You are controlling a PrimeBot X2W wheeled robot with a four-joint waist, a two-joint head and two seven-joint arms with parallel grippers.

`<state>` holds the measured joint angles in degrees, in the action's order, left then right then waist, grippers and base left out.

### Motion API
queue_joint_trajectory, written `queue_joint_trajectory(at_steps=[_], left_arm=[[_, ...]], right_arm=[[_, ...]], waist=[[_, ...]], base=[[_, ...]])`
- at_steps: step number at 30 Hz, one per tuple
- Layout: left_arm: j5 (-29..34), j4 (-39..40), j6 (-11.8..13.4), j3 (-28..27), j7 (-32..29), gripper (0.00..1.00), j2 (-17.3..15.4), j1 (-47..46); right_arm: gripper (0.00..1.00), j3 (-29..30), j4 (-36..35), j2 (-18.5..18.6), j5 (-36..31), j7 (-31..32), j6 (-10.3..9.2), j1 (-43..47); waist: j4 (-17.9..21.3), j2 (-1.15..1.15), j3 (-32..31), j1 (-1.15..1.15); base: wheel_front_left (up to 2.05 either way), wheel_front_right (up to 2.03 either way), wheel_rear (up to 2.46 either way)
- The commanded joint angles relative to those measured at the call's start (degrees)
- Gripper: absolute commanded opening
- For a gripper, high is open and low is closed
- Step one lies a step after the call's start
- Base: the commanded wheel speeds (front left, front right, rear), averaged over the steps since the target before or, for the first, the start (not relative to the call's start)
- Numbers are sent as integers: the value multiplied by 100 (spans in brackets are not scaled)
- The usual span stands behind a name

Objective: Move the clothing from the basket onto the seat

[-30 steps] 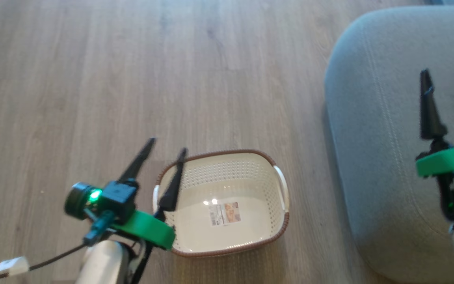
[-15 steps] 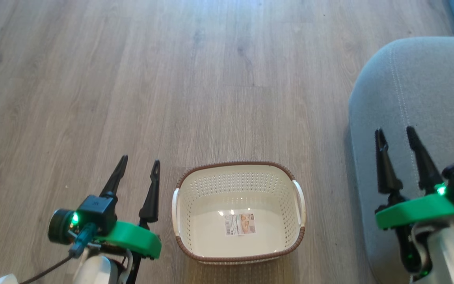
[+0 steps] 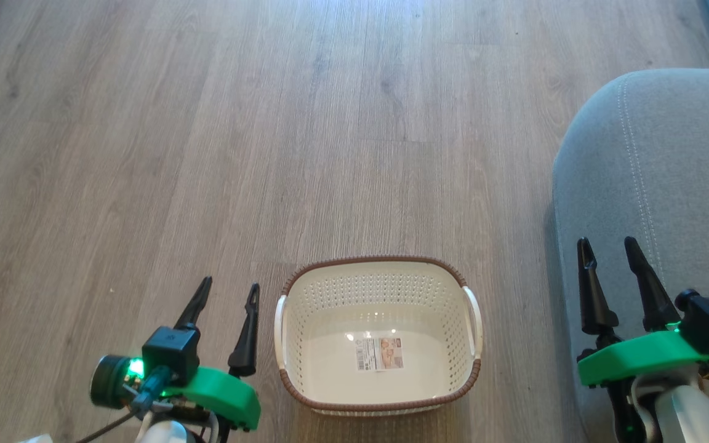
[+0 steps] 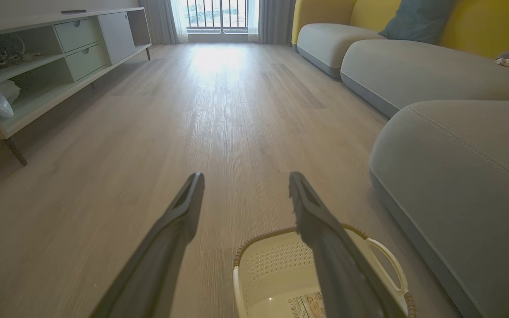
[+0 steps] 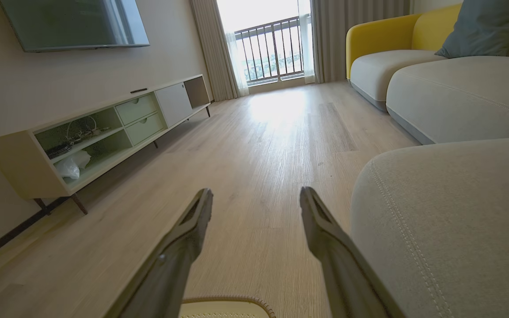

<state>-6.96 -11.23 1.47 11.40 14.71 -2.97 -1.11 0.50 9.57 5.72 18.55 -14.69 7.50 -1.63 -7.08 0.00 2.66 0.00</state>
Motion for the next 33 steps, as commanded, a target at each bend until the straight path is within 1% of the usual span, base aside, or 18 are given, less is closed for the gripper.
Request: queue_joint_trajectory(at_steps=[1,5,9,17,21,27,33], left_arm=[[33,205,44,-185,29,100,9,-202],[154,328,144,-231,29,100,9,-177],[128,476,169,-237,29,100,9,-133],[45,699,64,-227,29,100,9,-120],[-63,794,-74,-230,29,100,9,-116],[-120,882,-169,-291,29,100,9,-92],[-175,903,-203,-336,29,100,9,-76]], right_arm=[[100,-90,-170,27,-35,-30,-1,-97],[100,-111,-155,8,-55,-30,-1,-98],[100,-119,-140,8,-55,-30,-1,-103],[100,-127,-128,60,-38,-30,-1,-161],[100,-115,-115,71,-35,-30,-1,-173],[100,-123,-103,69,-30,-30,-1,-179],[100,-120,-93,66,-28,-30,-1,-190]], waist=[[0,0,-3,0],[11,0,-21,0],[27,0,-19,0],[57,0,19,0],[66,0,9,0],[85,0,-7,0],[100,0,-14,0]], base=[[0,0,0],[0,0,0],[0,0,0],[0,0,0],[0,0,0],[0,0,0],[0,0,0]])
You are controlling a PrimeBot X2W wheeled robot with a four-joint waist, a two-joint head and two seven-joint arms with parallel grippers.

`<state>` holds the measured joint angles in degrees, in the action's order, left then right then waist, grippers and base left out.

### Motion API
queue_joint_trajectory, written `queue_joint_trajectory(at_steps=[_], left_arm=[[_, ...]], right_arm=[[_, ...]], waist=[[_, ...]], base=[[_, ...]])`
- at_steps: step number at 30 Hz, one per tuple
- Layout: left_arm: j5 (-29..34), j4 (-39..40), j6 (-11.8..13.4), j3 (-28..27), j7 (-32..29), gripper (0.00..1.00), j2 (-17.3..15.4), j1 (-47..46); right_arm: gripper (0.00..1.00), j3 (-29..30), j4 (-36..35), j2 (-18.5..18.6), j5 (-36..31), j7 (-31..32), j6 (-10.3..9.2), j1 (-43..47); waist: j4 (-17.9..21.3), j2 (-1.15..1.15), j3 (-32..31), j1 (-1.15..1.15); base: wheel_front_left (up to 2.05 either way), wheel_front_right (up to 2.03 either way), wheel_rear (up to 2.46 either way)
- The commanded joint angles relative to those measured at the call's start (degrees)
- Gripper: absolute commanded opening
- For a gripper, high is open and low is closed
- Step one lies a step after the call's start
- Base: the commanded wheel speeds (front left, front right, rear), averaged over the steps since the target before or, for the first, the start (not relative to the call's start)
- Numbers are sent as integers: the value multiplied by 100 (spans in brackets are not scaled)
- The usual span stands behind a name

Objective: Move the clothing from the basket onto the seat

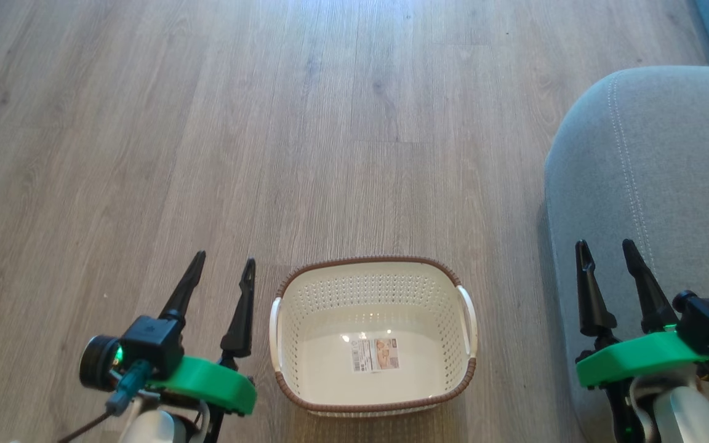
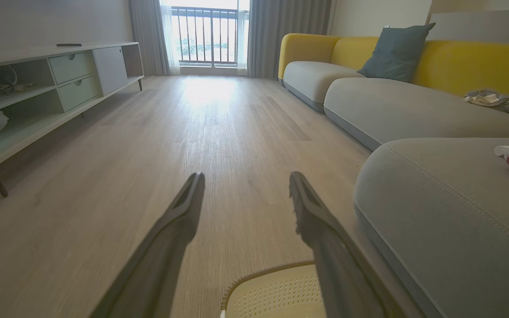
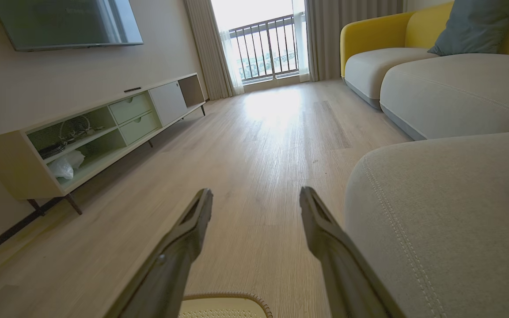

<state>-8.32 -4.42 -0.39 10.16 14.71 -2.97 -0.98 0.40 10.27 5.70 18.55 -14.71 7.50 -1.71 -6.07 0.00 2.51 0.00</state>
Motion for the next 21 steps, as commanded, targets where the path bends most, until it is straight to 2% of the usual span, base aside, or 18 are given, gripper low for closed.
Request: queue_joint_trajectory(at_steps=[1,21], left_arm=[[-62,217,-18,-221,29,100,9,-89],[-306,59,-108,-218,29,100,9,-27]], right_arm=[[100,-110,-161,69,-27,-29,-1,-186],[100,-162,-117,132,20,-29,-1,-156]], waist=[[2,0,2,0],[58,0,-92,0]], base=[[0,0,0],[0,0,0]])
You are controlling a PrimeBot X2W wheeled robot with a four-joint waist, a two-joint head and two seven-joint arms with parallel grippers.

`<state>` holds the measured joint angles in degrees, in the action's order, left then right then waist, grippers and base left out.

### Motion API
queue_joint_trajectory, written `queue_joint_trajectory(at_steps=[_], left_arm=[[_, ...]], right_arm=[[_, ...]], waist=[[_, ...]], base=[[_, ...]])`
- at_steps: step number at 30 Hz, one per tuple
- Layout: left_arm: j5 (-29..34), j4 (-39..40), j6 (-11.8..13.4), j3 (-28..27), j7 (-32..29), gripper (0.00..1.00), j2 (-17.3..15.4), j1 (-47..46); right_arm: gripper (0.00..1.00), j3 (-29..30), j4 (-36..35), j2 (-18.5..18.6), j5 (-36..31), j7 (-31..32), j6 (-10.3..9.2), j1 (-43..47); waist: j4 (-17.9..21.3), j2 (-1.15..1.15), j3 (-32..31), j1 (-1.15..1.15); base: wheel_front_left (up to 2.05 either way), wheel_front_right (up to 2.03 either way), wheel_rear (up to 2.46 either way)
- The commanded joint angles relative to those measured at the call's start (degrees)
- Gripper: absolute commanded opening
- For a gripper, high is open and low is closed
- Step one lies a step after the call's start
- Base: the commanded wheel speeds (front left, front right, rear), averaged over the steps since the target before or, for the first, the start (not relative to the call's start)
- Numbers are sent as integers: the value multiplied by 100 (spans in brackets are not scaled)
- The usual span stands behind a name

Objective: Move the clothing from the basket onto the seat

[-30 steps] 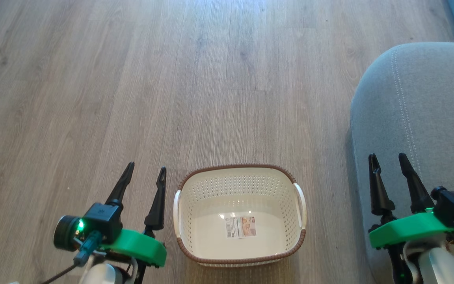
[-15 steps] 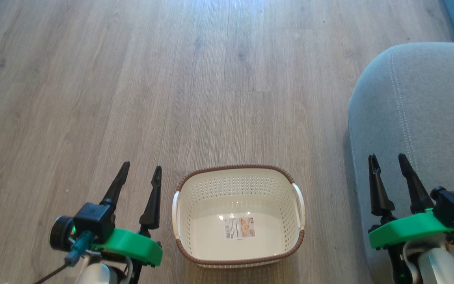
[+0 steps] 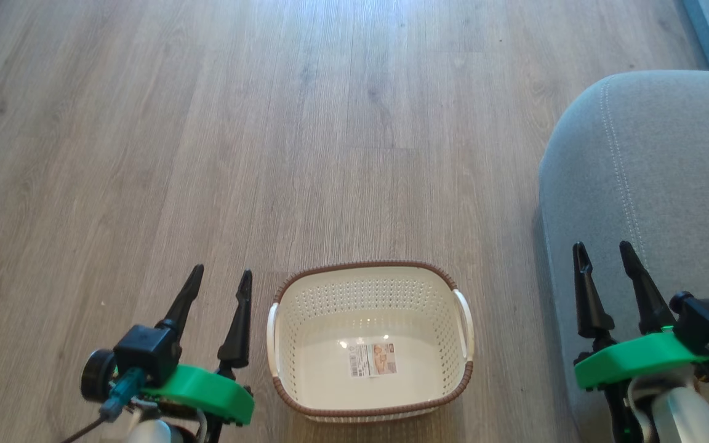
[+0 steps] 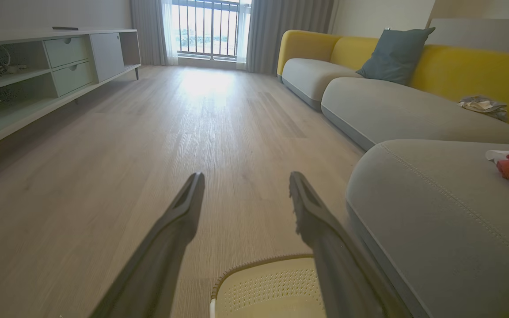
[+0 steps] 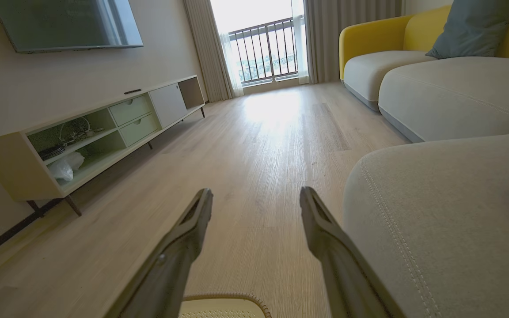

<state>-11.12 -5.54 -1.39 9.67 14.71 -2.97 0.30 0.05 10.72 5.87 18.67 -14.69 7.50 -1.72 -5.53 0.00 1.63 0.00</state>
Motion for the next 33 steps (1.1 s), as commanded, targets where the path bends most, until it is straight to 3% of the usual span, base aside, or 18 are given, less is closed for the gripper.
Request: queue_joint_trajectory(at_steps=[1,2,6,33], left_arm=[[-78,174,-36,-162,29,100,9,-150],[-81,-3,-38,1,0,0,0,1],[-123,-353,-40,9,-4,0,0,96],[-1892,-471,-158,-212,-352,0,-86,-59]], right_arm=[[100,-131,-160,118,10,-30,-1,-153],[0,-10,2,2,1,0,0,0],[0,-46,344,-44,22,15,0,93],[0,92,342,-92,1558,450,0,-19]], waist=[[7,0,-8,0],[8,0,-9,0],[11,0,-12,0],[124,0,-40,0]], base=[[0,0,0],[0,0,0],[0,0,0],[0,0,0]])
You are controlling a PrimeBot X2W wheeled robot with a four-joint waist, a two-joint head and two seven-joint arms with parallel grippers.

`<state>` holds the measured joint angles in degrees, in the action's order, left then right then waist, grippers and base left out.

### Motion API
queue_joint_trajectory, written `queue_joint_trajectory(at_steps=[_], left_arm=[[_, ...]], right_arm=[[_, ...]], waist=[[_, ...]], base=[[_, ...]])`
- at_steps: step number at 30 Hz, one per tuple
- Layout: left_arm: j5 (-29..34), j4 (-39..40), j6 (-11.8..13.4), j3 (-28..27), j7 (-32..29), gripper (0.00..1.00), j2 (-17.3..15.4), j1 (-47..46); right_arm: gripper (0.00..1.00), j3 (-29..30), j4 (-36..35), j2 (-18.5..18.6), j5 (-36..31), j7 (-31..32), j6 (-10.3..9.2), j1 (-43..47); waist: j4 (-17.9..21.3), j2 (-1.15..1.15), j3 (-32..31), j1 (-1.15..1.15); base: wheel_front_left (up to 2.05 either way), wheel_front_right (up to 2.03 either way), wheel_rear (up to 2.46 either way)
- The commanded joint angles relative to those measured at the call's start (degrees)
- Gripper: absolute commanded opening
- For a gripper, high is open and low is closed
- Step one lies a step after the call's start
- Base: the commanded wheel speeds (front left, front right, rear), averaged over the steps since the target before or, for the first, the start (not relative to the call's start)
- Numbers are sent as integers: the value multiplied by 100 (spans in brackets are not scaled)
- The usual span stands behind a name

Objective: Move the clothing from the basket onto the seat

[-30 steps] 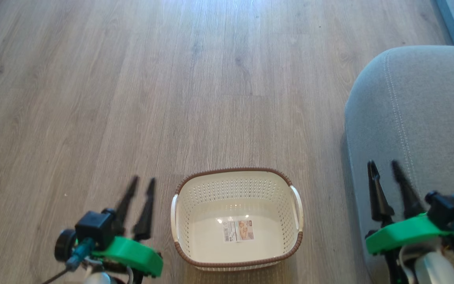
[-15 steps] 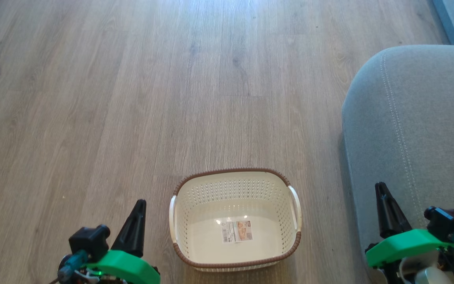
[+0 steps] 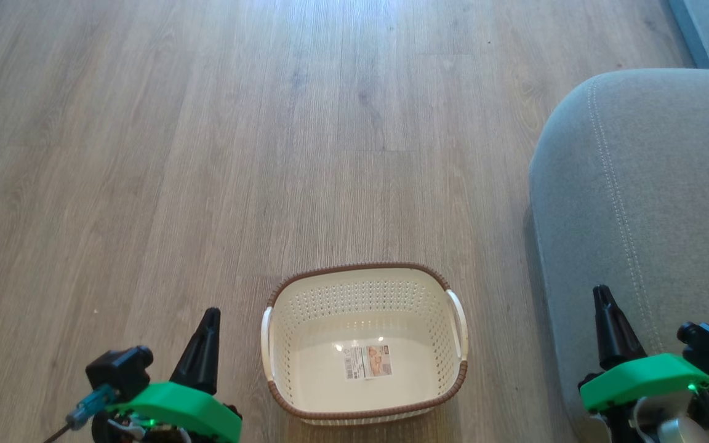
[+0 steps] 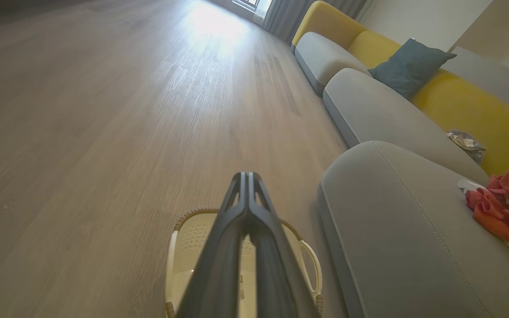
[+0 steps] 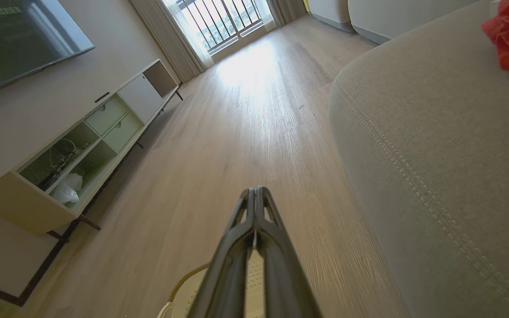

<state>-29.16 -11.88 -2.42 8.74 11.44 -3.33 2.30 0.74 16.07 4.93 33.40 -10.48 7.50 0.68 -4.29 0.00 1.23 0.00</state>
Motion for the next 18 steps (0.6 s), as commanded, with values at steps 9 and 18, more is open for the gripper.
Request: queue_joint_trajectory(at_steps=[9,18], left_arm=[[-688,136,-97,-208,-155,0,-69,-311],[-1280,106,-138,-304,-289,0,-84,-360]], right_arm=[[0,73,-194,-15,614,180,0,-298],[0,122,-196,-33,1142,331,0,-336]], waist=[[39,0,-10,0],[78,0,-19,0]], base=[[0,0,0],[0,0,0]])
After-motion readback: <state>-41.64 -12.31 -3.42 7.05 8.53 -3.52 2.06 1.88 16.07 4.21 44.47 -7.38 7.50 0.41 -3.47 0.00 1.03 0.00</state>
